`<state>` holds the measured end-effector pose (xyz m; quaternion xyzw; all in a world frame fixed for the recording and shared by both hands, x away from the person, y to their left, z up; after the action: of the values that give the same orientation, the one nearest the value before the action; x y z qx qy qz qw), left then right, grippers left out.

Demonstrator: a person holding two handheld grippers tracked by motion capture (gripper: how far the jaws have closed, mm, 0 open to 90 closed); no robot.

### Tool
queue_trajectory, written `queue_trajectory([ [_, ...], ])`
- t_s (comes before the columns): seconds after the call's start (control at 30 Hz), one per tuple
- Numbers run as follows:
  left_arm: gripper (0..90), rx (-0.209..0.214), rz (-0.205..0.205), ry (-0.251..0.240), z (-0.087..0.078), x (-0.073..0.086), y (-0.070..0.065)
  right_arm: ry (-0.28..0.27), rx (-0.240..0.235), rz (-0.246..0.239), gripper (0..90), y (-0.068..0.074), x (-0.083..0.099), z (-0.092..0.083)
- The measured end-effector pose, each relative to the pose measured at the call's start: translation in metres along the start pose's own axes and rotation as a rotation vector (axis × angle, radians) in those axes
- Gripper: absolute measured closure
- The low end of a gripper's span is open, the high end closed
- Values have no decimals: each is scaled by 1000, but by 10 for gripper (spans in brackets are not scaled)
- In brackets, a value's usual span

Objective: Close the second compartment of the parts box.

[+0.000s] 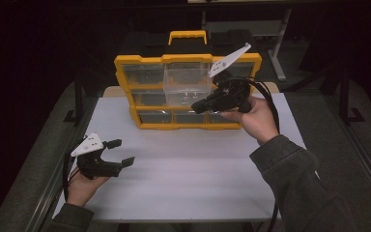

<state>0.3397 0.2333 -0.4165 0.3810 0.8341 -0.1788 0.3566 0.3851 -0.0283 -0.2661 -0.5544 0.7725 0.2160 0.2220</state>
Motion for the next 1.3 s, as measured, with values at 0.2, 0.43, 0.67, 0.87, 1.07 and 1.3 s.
queue_trajectory([
  [0.2,179,-7,16,10,1,1,0,-4,20,7,882,-6,-2,-1],
  [0.43,178,1,9,9,1,1,0,2,53,27,882,-14,-4,1],
  [0.67,178,1,7,8,2,1,0,-6,73,48,884,-23,-5,3],
  [0.87,178,-2,14,9,1,1,0,5,88,54,884,-27,-5,5],
  [1.07,179,1,11,5,1,1,0,23,96,51,886,-29,-6,6],
  [1.3,178,0,12,10,2,1,0,19,97,63,887,-32,-7,6],
])
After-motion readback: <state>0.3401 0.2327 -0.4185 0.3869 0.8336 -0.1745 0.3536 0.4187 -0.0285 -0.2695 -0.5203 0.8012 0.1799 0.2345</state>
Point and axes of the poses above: each handheld gripper's, and its own axes: z roughly forward along the jaws, x roughly out of its underside, y roughly to its left, the point moved 9 cm from there along z, roughly forward along the jaws, and after that the axes turned 15 degrees about y, right-handed, at the moved point
